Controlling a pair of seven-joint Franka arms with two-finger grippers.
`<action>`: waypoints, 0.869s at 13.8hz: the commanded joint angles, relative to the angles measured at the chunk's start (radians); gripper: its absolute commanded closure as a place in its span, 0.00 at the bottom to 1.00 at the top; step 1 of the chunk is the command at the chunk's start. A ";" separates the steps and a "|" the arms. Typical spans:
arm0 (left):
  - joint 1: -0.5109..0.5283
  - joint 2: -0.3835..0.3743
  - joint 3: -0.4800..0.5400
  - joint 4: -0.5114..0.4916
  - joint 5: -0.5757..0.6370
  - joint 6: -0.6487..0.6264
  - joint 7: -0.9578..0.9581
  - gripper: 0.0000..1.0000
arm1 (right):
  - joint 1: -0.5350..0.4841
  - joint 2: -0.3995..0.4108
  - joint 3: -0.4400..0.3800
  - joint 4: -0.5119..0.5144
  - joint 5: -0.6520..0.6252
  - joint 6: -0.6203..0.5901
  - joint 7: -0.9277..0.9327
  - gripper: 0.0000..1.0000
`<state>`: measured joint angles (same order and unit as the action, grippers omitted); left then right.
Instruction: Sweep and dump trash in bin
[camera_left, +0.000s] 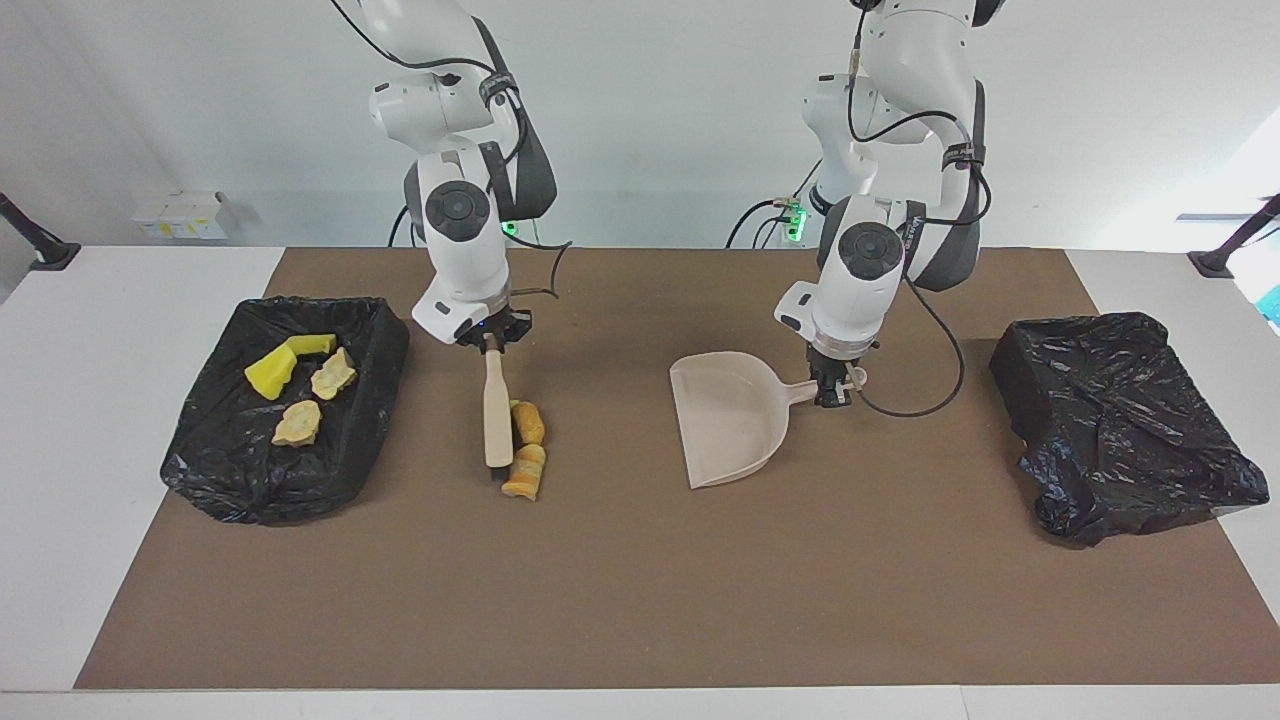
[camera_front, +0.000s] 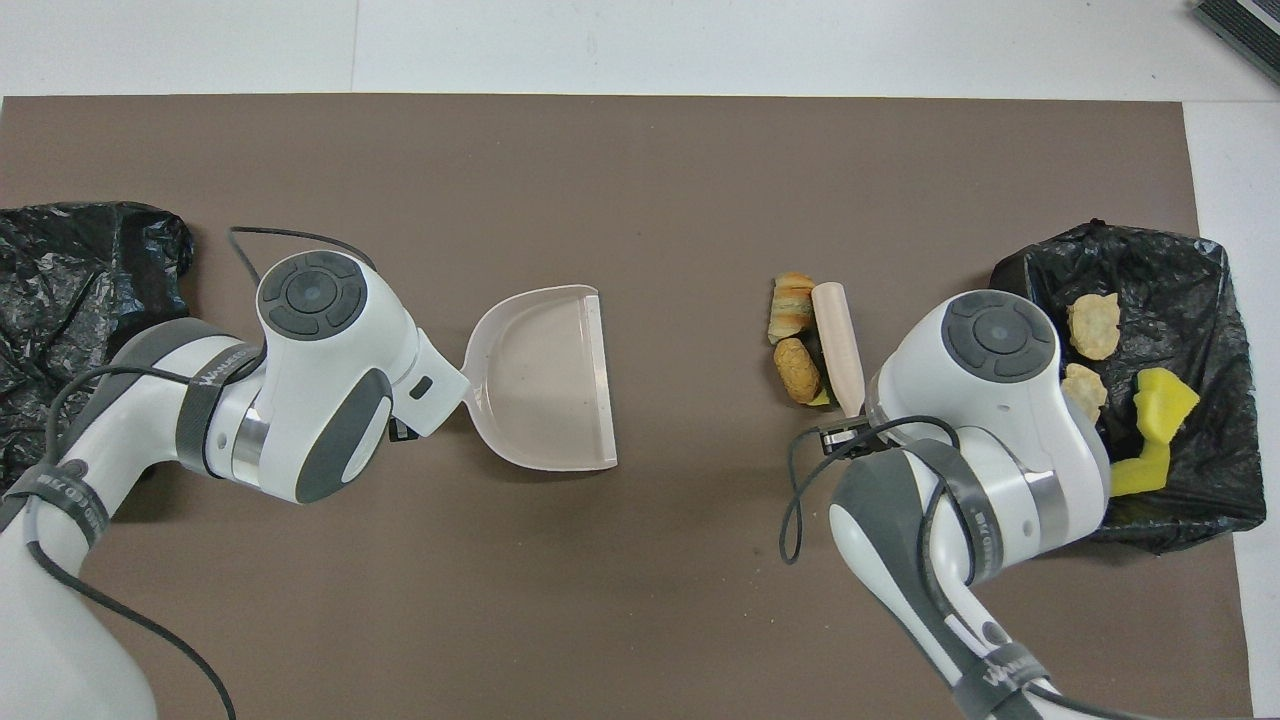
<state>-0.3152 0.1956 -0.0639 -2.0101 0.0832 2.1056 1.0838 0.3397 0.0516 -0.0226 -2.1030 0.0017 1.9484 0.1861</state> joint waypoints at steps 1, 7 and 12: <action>0.018 -0.024 -0.004 -0.039 0.016 0.017 0.005 1.00 | 0.036 0.034 0.000 0.105 0.047 -0.098 0.035 1.00; 0.024 -0.025 -0.004 -0.041 0.016 0.016 0.007 1.00 | -0.066 0.019 -0.011 0.146 0.027 -0.152 -0.101 1.00; 0.024 -0.025 -0.004 -0.048 0.016 0.025 0.007 1.00 | -0.094 -0.007 -0.010 0.023 -0.029 -0.008 -0.175 1.00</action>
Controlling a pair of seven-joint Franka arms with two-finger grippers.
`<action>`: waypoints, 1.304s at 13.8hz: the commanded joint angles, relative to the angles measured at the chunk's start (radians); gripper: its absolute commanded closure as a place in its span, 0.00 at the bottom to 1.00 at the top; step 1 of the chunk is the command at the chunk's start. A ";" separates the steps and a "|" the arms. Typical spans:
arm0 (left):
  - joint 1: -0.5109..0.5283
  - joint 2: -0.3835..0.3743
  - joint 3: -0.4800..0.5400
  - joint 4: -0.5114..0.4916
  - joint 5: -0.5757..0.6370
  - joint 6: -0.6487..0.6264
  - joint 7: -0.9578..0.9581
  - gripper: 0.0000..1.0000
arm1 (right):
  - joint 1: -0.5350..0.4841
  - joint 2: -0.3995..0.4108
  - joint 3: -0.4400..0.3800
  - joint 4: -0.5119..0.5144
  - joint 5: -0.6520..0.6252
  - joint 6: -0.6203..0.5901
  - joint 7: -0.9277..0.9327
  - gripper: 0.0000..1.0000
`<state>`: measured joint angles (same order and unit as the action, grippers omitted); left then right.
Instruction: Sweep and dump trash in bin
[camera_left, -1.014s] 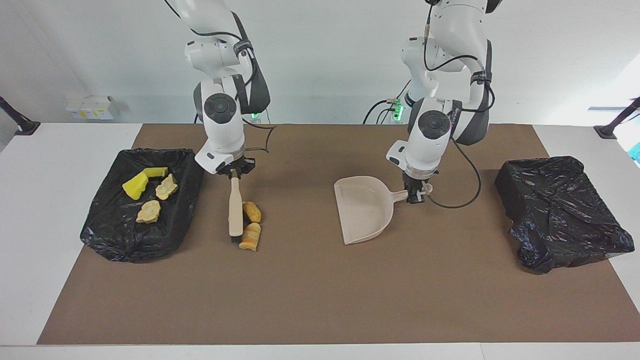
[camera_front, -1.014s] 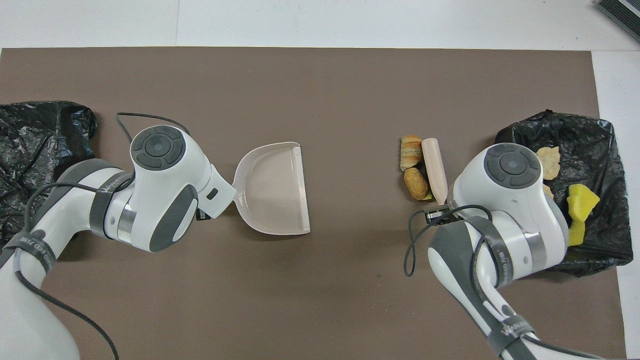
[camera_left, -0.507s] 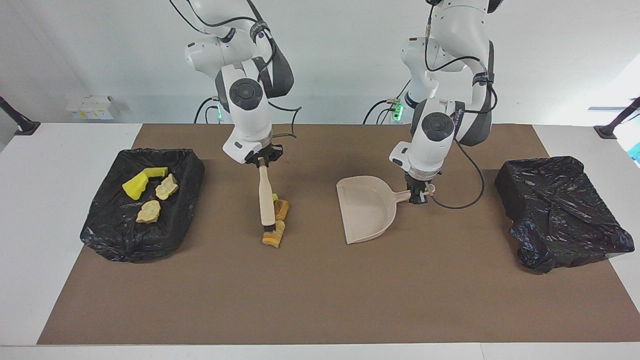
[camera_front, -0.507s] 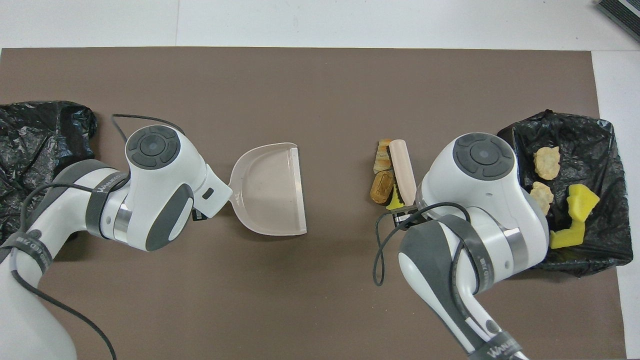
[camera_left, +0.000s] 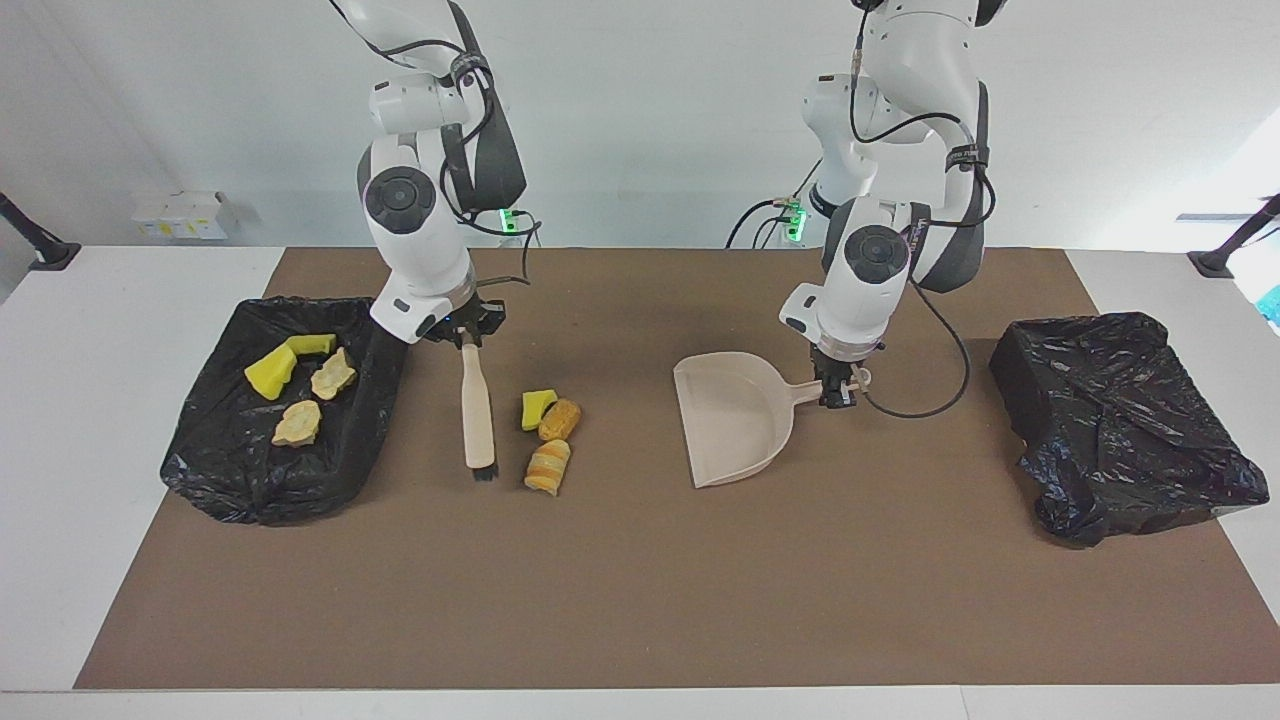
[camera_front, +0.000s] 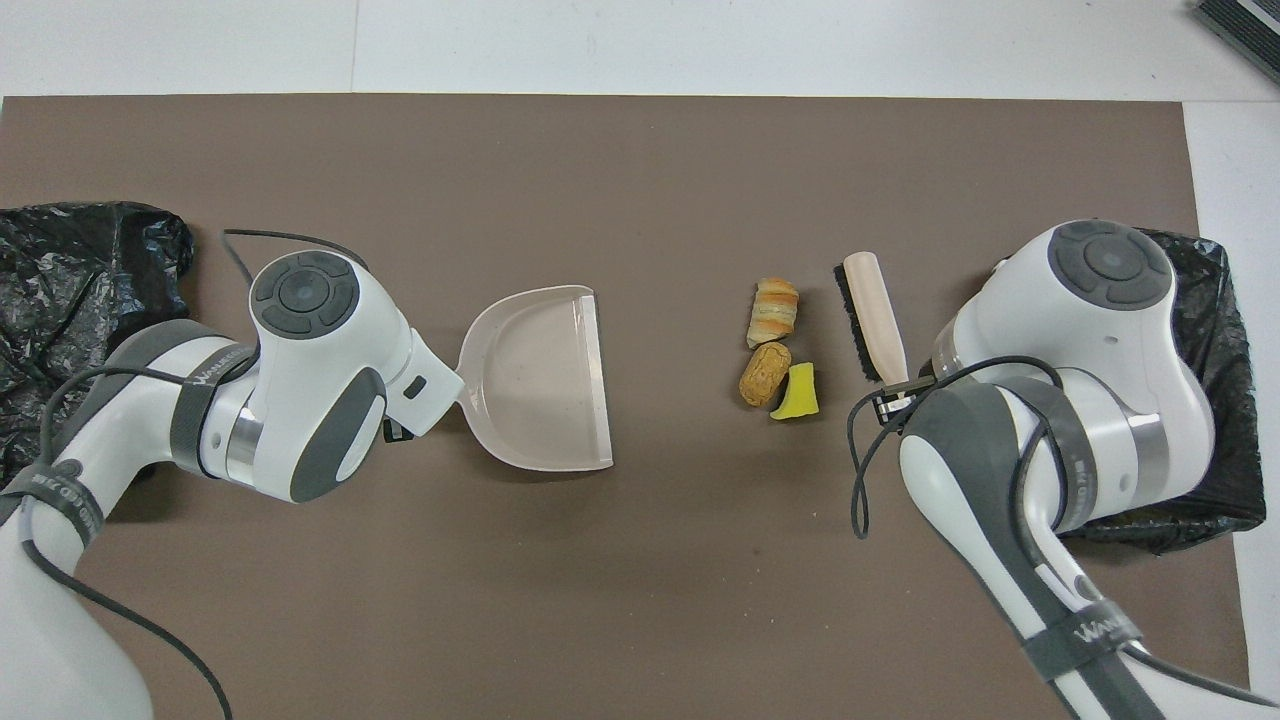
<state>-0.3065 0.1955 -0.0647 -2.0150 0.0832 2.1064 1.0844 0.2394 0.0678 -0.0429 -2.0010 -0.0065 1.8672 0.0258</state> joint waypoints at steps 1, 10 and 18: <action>0.015 -0.025 -0.003 -0.044 0.016 0.024 0.006 1.00 | 0.014 -0.019 0.011 -0.100 -0.021 0.089 -0.014 1.00; 0.015 -0.025 -0.003 -0.048 0.016 0.037 0.006 1.00 | 0.145 0.015 0.017 -0.133 0.046 0.133 0.264 1.00; 0.026 -0.025 -0.003 -0.050 0.016 0.040 0.008 1.00 | 0.319 0.113 0.020 -0.053 0.158 0.194 0.384 1.00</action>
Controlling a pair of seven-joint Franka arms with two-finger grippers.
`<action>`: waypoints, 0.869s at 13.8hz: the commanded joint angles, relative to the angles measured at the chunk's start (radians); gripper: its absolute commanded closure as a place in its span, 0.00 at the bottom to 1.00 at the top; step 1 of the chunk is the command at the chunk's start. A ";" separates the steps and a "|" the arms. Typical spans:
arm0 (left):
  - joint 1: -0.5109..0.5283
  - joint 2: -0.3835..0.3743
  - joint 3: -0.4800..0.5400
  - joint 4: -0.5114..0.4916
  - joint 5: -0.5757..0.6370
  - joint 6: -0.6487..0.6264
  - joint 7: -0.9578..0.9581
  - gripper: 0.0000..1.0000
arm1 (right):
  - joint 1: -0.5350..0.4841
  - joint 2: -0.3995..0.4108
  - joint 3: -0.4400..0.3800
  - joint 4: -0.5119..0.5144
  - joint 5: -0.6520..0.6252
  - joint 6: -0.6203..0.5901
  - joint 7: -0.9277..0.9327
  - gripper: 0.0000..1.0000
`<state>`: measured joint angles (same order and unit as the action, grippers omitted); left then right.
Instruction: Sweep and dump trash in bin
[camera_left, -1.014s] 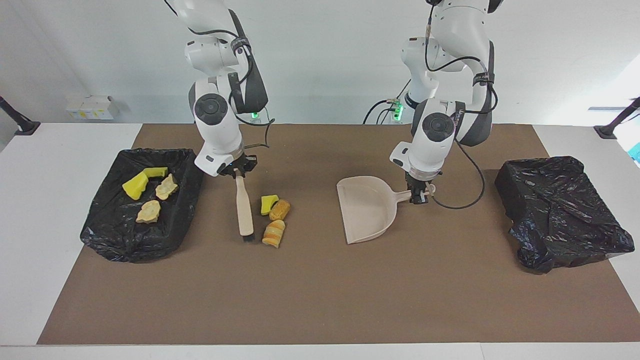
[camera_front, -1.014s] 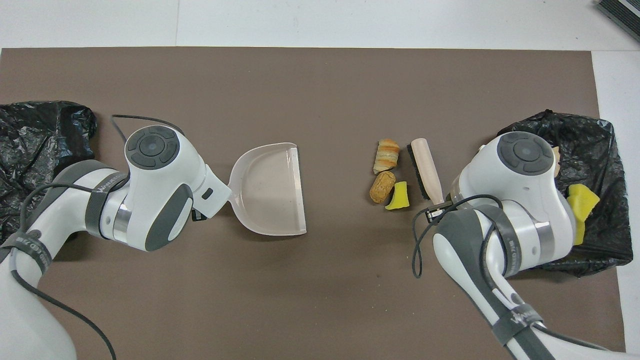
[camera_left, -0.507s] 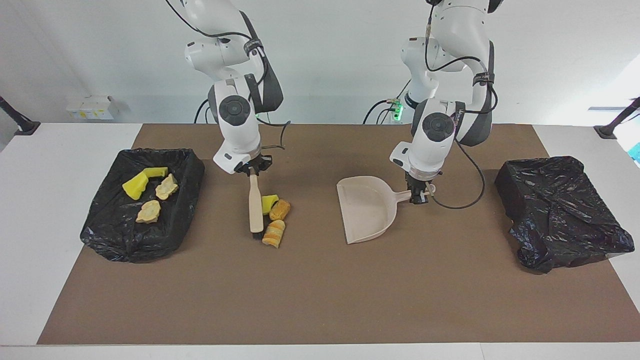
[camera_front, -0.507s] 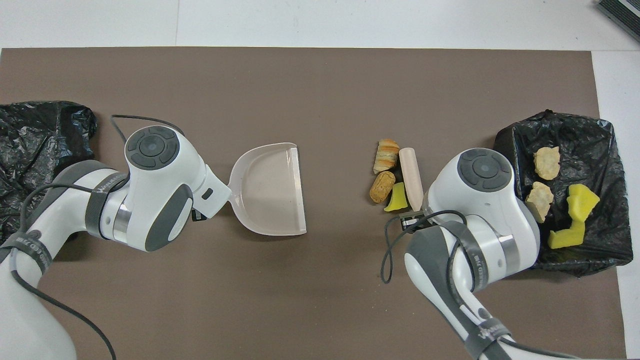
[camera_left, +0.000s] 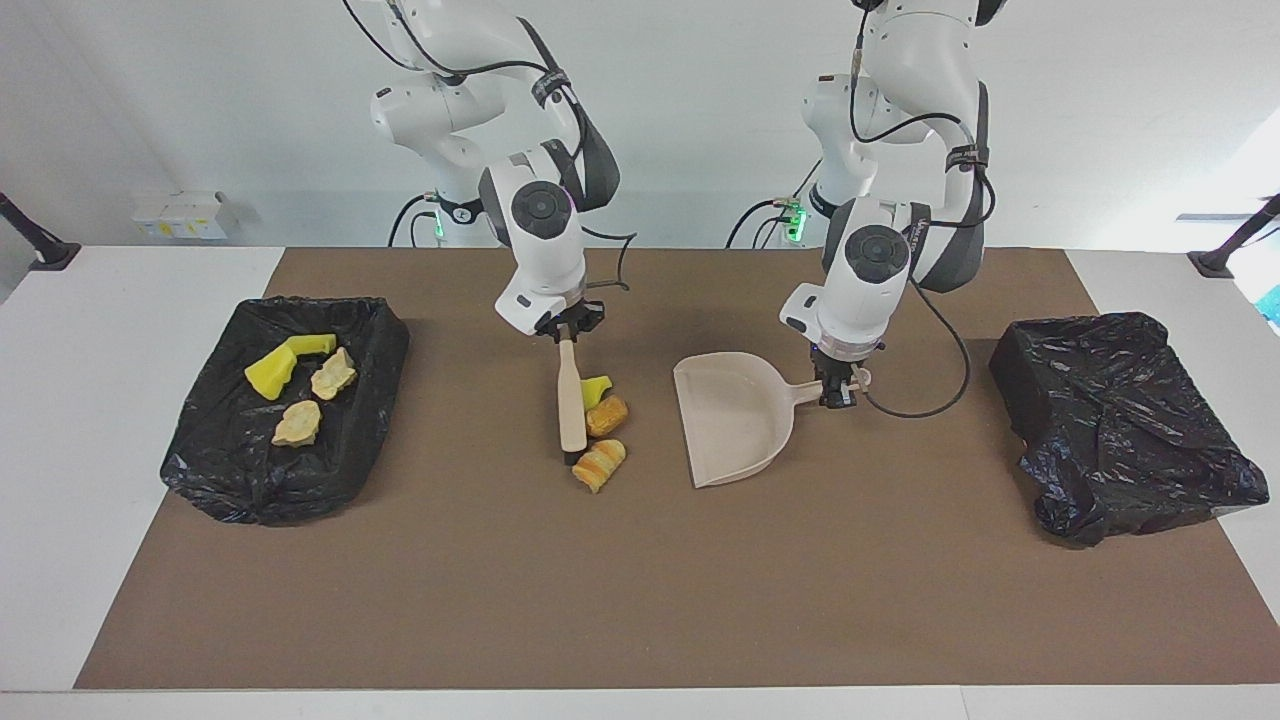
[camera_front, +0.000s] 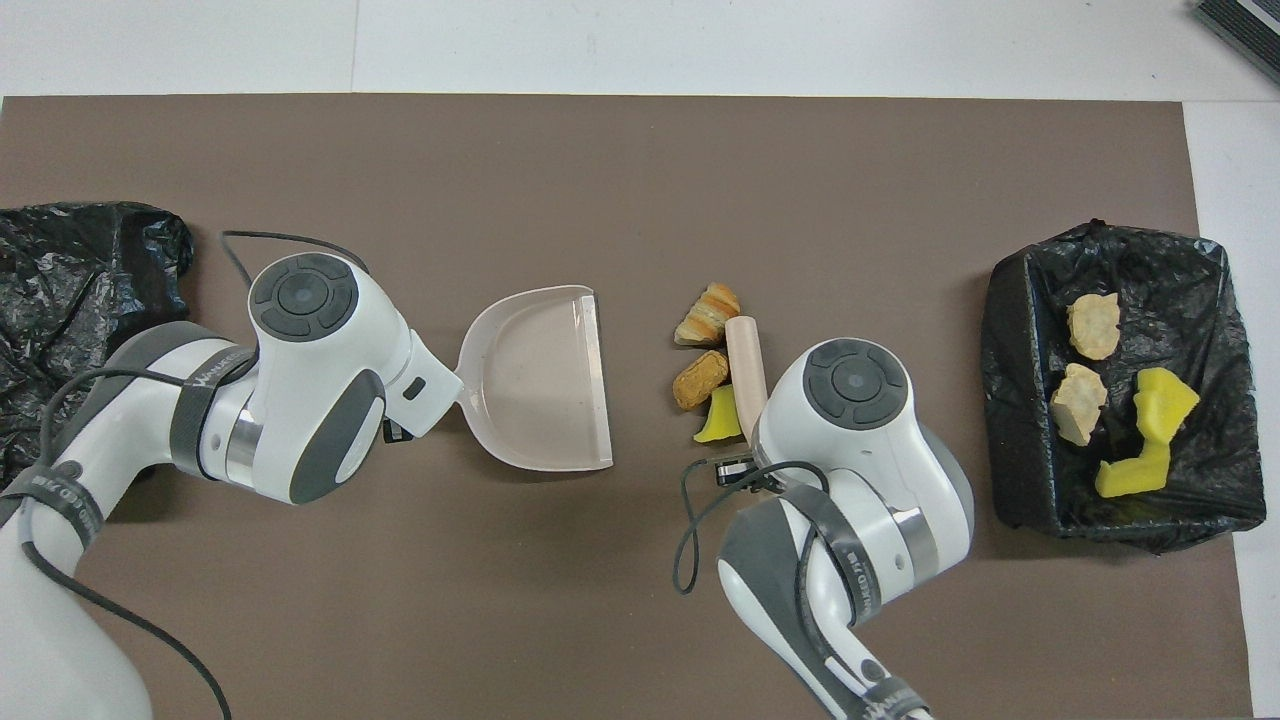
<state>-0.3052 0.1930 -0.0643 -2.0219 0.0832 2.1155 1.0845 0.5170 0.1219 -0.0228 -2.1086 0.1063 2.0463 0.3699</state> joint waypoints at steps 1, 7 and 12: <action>0.024 -0.023 -0.003 -0.043 0.016 0.031 0.008 1.00 | 0.067 0.070 0.000 0.070 0.067 0.021 0.040 1.00; 0.026 -0.023 -0.003 -0.043 0.018 0.032 0.009 1.00 | 0.205 0.113 0.001 0.142 0.235 0.083 0.024 1.00; 0.026 -0.023 -0.003 -0.043 0.018 0.032 0.009 1.00 | 0.192 0.117 -0.003 0.191 0.277 0.045 -0.020 1.00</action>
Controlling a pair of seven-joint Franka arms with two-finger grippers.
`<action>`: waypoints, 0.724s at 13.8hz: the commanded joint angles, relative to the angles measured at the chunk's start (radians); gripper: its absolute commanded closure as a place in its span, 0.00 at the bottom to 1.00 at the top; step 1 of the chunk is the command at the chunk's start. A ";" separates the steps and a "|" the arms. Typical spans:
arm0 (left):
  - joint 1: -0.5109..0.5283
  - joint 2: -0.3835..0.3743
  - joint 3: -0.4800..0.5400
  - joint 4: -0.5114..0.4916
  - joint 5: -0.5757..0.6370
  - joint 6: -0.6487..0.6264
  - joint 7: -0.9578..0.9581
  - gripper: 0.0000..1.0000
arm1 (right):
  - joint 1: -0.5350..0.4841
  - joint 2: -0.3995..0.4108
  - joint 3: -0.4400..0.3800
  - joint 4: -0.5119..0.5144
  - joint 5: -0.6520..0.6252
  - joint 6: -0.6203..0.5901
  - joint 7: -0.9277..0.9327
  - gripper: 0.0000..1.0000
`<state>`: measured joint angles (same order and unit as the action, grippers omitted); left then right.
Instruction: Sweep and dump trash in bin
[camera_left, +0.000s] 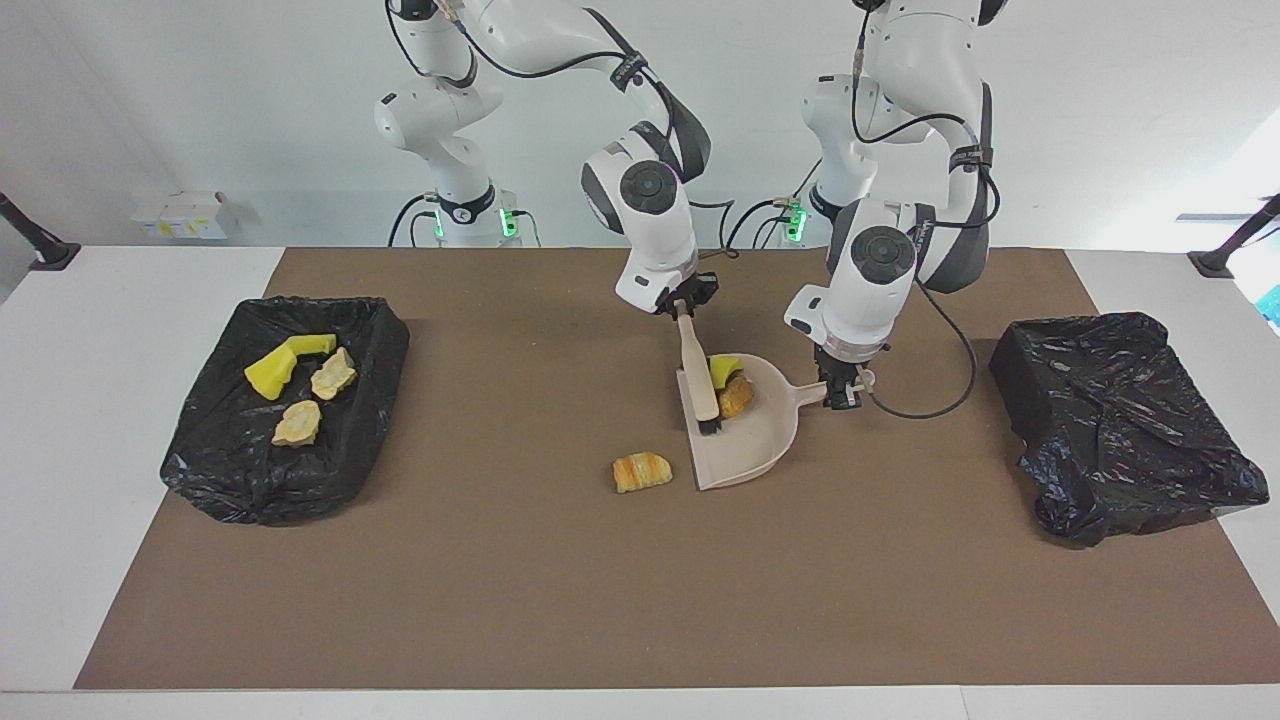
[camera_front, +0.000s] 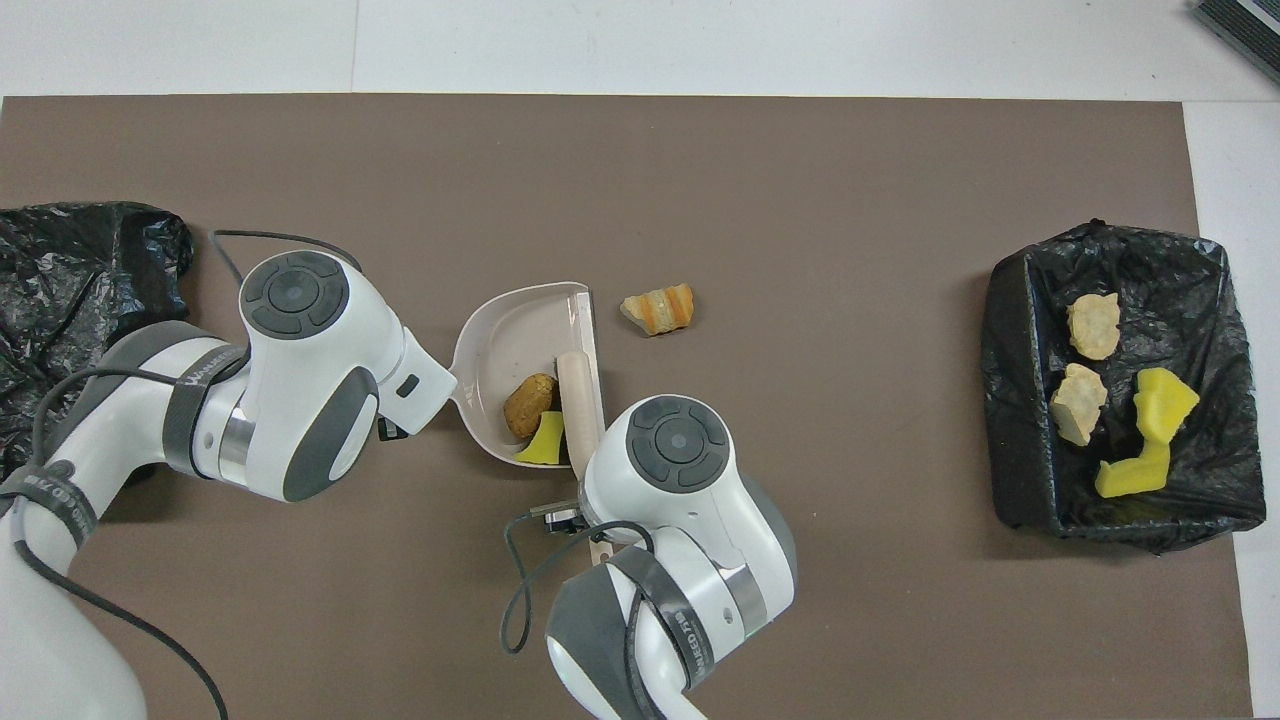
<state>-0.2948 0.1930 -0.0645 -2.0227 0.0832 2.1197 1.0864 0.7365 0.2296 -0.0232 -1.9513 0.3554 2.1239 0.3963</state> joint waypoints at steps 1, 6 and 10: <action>0.016 -0.023 -0.003 -0.042 0.018 0.028 0.009 1.00 | -0.049 -0.004 -0.015 0.032 0.016 -0.070 -0.053 1.00; 0.019 -0.023 -0.003 -0.042 0.018 0.028 0.009 1.00 | -0.178 -0.033 -0.020 0.041 -0.125 -0.128 -0.102 1.00; 0.019 -0.023 -0.003 -0.042 0.018 0.028 0.009 1.00 | -0.244 -0.016 -0.018 0.064 -0.193 -0.085 -0.117 1.00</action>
<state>-0.2943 0.1930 -0.0645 -2.0231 0.0832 2.1204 1.0871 0.5340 0.2048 -0.0517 -1.9099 0.1954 2.0190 0.3026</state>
